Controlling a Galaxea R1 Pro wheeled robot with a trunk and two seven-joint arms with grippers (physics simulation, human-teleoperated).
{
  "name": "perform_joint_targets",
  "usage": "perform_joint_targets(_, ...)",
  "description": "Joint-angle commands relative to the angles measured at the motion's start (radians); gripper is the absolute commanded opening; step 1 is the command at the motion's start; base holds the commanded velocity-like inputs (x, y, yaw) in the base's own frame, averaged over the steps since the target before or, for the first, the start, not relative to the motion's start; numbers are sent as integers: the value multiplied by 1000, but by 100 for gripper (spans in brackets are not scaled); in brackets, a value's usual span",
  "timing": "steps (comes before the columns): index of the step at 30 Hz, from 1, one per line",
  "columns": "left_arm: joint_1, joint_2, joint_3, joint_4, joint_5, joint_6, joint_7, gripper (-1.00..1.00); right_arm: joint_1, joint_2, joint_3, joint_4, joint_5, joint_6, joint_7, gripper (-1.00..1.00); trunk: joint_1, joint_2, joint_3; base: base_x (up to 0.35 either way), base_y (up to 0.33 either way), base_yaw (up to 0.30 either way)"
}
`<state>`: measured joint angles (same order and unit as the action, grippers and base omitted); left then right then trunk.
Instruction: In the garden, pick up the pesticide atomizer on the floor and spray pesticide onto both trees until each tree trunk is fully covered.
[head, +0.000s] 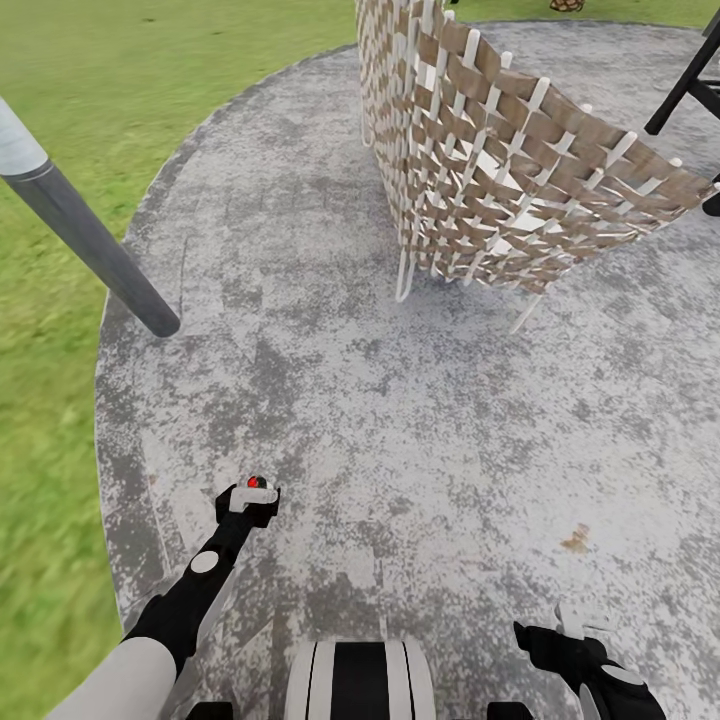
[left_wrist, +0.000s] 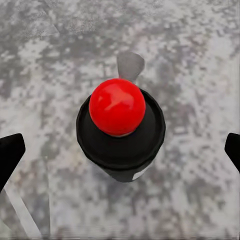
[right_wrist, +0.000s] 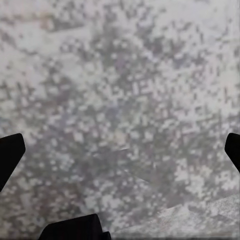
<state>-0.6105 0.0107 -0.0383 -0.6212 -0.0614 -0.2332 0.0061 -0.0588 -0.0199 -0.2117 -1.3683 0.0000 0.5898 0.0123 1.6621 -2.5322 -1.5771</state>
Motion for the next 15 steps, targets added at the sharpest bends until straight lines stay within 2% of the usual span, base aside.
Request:
perform_joint_targets(1, 0, 0, 0, 0, 0, 0, 0, 100, 0, 0, 0, 0, 0, 0, 0, 100, 0, 0, 0, 0, 0, 0)
perform_joint_targets(7, 0, 1, -1, 1, 0, -5, -1, 100, 0, 0, 0, 0, 0, 1, 0, 100, 0, 0, 0, 0, 0, 0)
perform_joint_targets(9, 0, 1, -2, 2, 0, -22, 0, 100, 0, 0, 0, 0, 0, 1, 0, 100, 0, 0, 0, 0, 0, 0)
perform_joint_targets(12, 1, 1, -2, 4, 1, -89, 0, 100, 0, 0, 0, 0, 0, 0, 0, 100, 0, 0, 0, 0, 0, 0)
perform_joint_targets(15, 1, 2, -2, 4, 1, -112, 0, 100, 0, 0, 0, 0, 0, 1, 0, 100, 0, 0, 0, 0, 0, 0)
